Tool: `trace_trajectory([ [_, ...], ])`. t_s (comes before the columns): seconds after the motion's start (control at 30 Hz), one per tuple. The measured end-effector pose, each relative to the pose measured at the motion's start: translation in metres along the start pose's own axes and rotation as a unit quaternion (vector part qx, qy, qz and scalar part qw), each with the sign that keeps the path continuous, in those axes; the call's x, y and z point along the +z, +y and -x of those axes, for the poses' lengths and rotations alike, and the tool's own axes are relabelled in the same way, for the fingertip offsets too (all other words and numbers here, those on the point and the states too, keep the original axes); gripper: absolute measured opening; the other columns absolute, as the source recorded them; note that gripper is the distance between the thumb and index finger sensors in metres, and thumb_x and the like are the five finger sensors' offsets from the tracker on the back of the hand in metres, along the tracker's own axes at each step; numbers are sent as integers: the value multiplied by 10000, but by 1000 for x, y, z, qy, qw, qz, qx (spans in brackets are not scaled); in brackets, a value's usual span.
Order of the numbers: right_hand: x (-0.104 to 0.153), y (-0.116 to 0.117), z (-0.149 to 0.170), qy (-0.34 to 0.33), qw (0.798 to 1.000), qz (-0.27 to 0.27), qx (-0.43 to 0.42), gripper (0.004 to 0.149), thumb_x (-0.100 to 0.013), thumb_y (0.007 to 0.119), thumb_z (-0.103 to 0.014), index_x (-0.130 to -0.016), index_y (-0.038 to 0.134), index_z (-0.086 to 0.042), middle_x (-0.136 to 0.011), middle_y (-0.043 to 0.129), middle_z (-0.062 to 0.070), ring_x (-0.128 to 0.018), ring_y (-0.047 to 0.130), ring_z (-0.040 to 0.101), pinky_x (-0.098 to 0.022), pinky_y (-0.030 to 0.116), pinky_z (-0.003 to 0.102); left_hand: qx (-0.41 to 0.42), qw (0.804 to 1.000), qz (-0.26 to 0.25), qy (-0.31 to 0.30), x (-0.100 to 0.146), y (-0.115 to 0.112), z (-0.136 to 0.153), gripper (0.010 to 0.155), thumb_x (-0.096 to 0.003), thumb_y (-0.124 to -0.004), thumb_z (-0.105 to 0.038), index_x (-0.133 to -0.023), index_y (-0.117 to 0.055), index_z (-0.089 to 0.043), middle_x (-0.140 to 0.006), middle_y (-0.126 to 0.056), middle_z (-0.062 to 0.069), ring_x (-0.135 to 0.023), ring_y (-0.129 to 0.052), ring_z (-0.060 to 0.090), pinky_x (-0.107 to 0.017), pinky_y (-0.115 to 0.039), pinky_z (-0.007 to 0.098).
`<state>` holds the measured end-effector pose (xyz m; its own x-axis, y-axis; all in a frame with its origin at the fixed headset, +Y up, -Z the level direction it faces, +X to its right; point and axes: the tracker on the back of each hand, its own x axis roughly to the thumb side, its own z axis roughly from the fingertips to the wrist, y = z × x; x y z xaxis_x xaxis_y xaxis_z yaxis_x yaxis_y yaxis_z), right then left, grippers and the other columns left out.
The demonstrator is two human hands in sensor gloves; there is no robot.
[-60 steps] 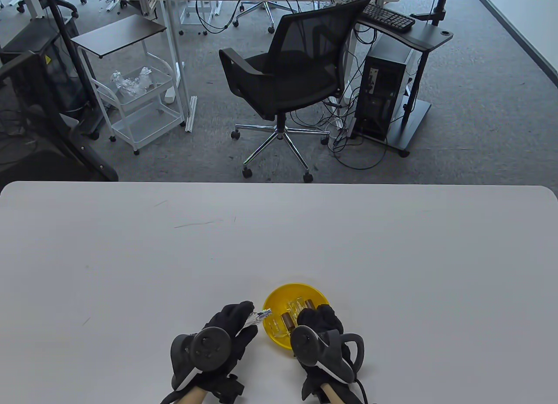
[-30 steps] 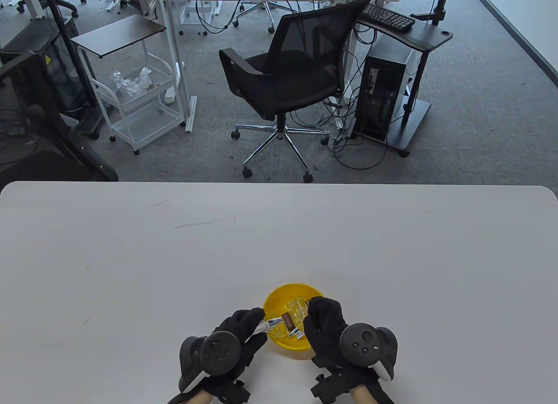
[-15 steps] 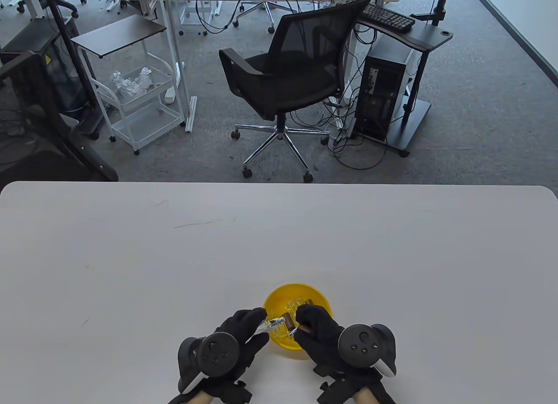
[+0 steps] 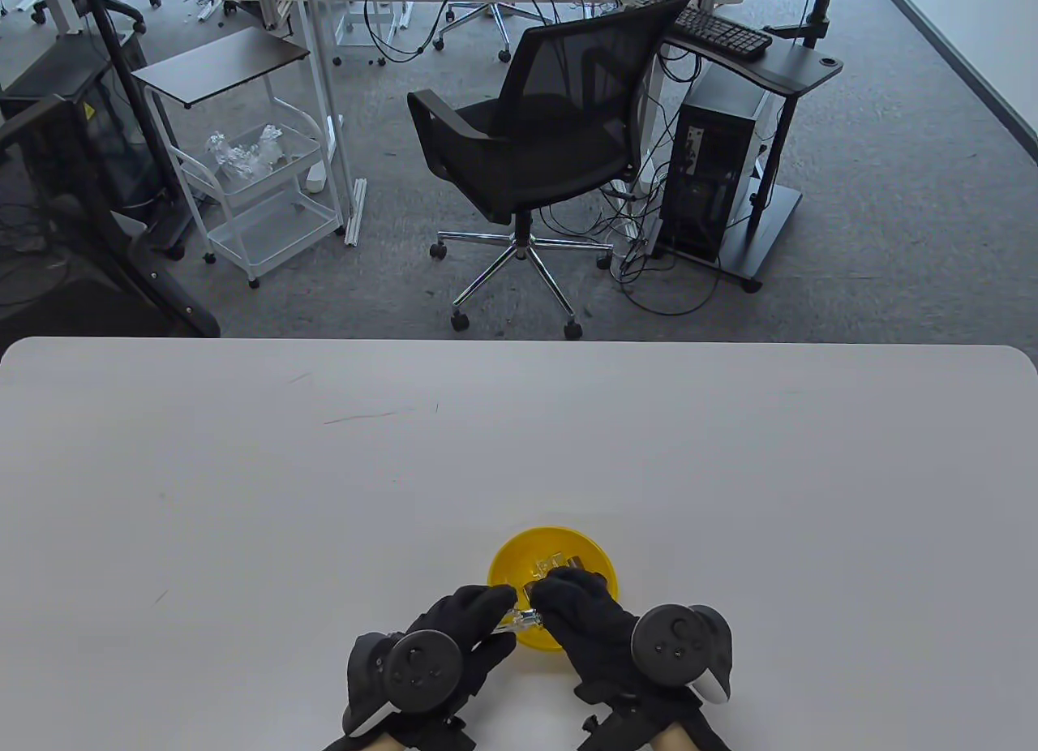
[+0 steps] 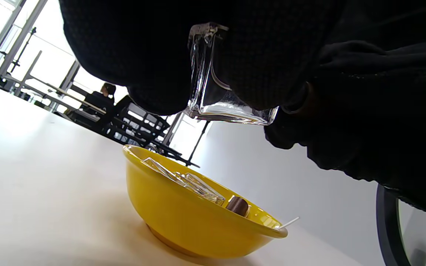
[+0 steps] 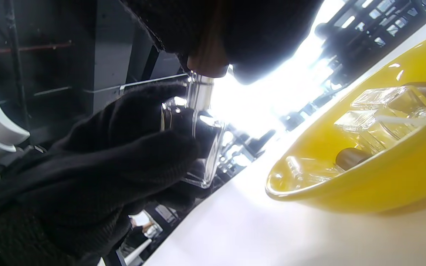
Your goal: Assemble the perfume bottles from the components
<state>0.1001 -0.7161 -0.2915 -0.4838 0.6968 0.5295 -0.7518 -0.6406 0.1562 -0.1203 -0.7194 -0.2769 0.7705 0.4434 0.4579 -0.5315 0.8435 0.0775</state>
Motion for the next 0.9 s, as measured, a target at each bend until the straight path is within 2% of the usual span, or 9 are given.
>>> trace_trajectory([
  [0.13, 1, 10, -6, -14, 1000, 1, 26, 403, -604, 649, -134, -995, 628, -37, -1055, 584, 262, -816, 743, 500, -555, 793, 396, -5, 1000, -2, -10, 2, -3, -6, 552, -458, -881, -378, -980, -763, -244, -886, -861, 69, -630, -963, 273, -508, -844, 407],
  [0.23, 0, 16, -7, -22, 998, -13, 57, 489, -610, 620, -143, -1059, 485, -4, -1091, 471, 298, -888, 655, 527, -615, 748, 442, 9, 1000, 5, -1, 1, -3, -3, 552, -457, -882, -379, -979, -770, -238, -878, -868, 74, -618, -969, 273, -499, -849, 405],
  [0.33, -2, 21, -8, -14, 997, -53, 53, 610, -592, 651, -114, -1095, 341, 35, -1123, 256, 344, -964, 426, 593, -681, 622, 530, 38, 999, 11, 20, -1, -4, 3, 558, -458, -879, -370, -985, -771, -222, -874, -872, 86, -611, -975, 278, -493, -858, 403],
  [0.43, -2, 26, -11, -21, 990, -94, 103, 730, -582, 677, -126, -1099, 193, 50, -1091, 8, 340, -969, 155, 597, -728, 451, 576, 53, 998, 18, 23, -2, -4, 4, 560, -471, -858, -358, -998, -761, -199, -878, -874, 102, -605, -992, 278, -479, -879, 393],
  [0.53, -2, 31, -15, -23, 978, -109, 177, 913, -594, 768, -287, -1082, 77, 59, -1049, -105, 338, -939, 38, 601, -732, 357, 598, 61, 998, 25, 19, -2, -5, 1, 564, -482, -840, -353, -1011, -748, -180, -883, -872, 112, -606, -1007, 270, -474, -896, 383],
  [0.63, -1, 36, -20, -6, 958, -71, 279, 1082, -551, 798, -493, -1075, 35, 66, -1048, -96, 370, -932, 54, 630, -723, 355, 619, 106, 993, 32, 26, -3, -7, 1, 572, -485, -834, -359, -1017, -743, -170, -878, -878, 115, -600, -1014, 267, -466, -903, 376],
  [0.77, 0, 40, -24, -2, 929, -34, 369, 1147, -512, 720, -653, -1079, 33, 70, -1067, -33, 407, -938, 126, 662, -713, 389, 637, 171, 984, 36, 47, -2, -11, 1, 579, -475, -851, -384, -1011, -748, -192, -876, -894, 82, -590, -1028, 244, -459, -908, 361],
  [0.83, 0, 41, -23, -1, 925, -27, 378, 1141, -518, 662, -700, -1081, 32, 66, -1076, -2, 421, -939, 157, 674, -706, 410, 647, 169, 984, 36, 53, -2, -9, 1, 580, -468, -857, -407, -1006, -757, -214, -874, -909, 58, -597, -1028, 234, -461, -899, 364],
  [0.9, 0, 41, -23, -1, 925, -21, 379, 1139, -522, 672, -694, -1080, 36, 69, -1082, 35, 431, -940, 206, 682, -701, 443, 642, 165, 984, 36, 56, -2, -9, 2, 583, -463, -862, -421, -1005, -759, -235, -877, -918, 38, -621, -1020, 235, -476, -890, 372],
])
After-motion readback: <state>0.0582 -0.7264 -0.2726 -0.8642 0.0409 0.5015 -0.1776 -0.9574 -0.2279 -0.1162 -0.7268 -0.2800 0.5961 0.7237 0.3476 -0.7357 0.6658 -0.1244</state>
